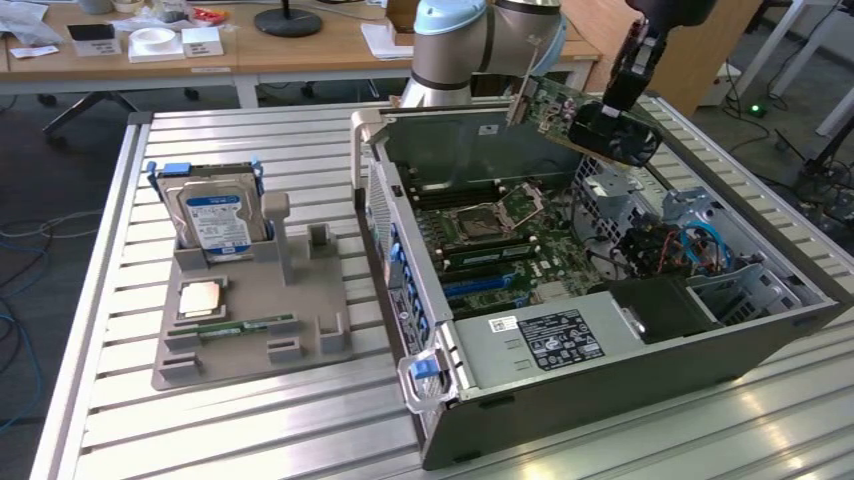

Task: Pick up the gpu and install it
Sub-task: 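Insert the gpu into the slot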

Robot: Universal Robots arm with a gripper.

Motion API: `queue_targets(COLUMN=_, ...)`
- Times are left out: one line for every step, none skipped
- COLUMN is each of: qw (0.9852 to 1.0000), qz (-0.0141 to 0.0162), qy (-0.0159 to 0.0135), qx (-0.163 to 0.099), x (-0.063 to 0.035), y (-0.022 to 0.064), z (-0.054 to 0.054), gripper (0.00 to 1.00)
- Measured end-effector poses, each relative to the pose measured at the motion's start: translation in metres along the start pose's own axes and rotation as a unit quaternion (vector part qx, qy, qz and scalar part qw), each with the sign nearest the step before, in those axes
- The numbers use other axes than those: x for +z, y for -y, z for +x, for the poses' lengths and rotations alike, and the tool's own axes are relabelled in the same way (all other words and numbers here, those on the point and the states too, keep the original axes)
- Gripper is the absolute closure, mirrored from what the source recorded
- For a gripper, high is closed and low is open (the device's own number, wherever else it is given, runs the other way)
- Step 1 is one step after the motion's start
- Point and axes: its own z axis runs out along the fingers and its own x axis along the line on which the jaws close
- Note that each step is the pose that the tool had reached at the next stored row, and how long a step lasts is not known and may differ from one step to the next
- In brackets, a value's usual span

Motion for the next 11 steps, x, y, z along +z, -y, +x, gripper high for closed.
queue_targets(qw=1.0, qz=-0.0001, qy=-0.0005, qx=-0.009, x=0.0, y=0.0, z=0.0, gripper=0.73)
queue_targets(qw=0.9998, qz=-0.0003, qy=-0.001, qx=-0.019, x=0.0001, y=0.0, z=0.0, gripper=0.73)
queue_targets(qw=0.9996, qz=-0.0004, qy=-0.0015, qx=-0.028, x=0.0001, y=0.0, z=0.0, gripper=0.73)
queue_targets(qw=0.9993, qz=-0.0005, qy=-0.002, qx=-0.037, x=0.0002, y=0.0, z=0.0, gripper=0.73)
queue_targets(qw=0.999, qz=-0.0007, qy=-0.0024, qx=-0.045, x=0.0002, y=0.0, z=0.0, gripper=0.73)
queue_targets(qw=0.9985, qz=-0.0008, qy=-0.0029, qx=-0.054, x=0.0002, y=0.0, z=0.0, gripper=0.73)
queue_targets(qw=0.998, qz=-0.0009, qy=-0.0034, qx=-0.063, x=0.0003, y=0.0, z=0.0, gripper=0.73)
queue_targets(qw=0.9975, qz=-0.001, qy=-0.0039, qx=-0.071, x=0.0003, y=0.0, z=0.0, gripper=0.73)
queue_targets(qw=0.9968, qz=-0.0012, qy=-0.0043, qx=-0.08, x=0.0003, y=0.0, z=0.0, gripper=0.73)
queue_targets(qw=0.9961, qz=-0.0013, qy=-0.0048, qx=-0.089, x=0.0003, y=0.0, z=0.0, gripper=0.73)
queue_targets(qw=0.9953, qz=-0.0014, qy=-0.0053, qx=-0.097, x=0.0003, y=0.0, z=0.0, gripper=0.73)
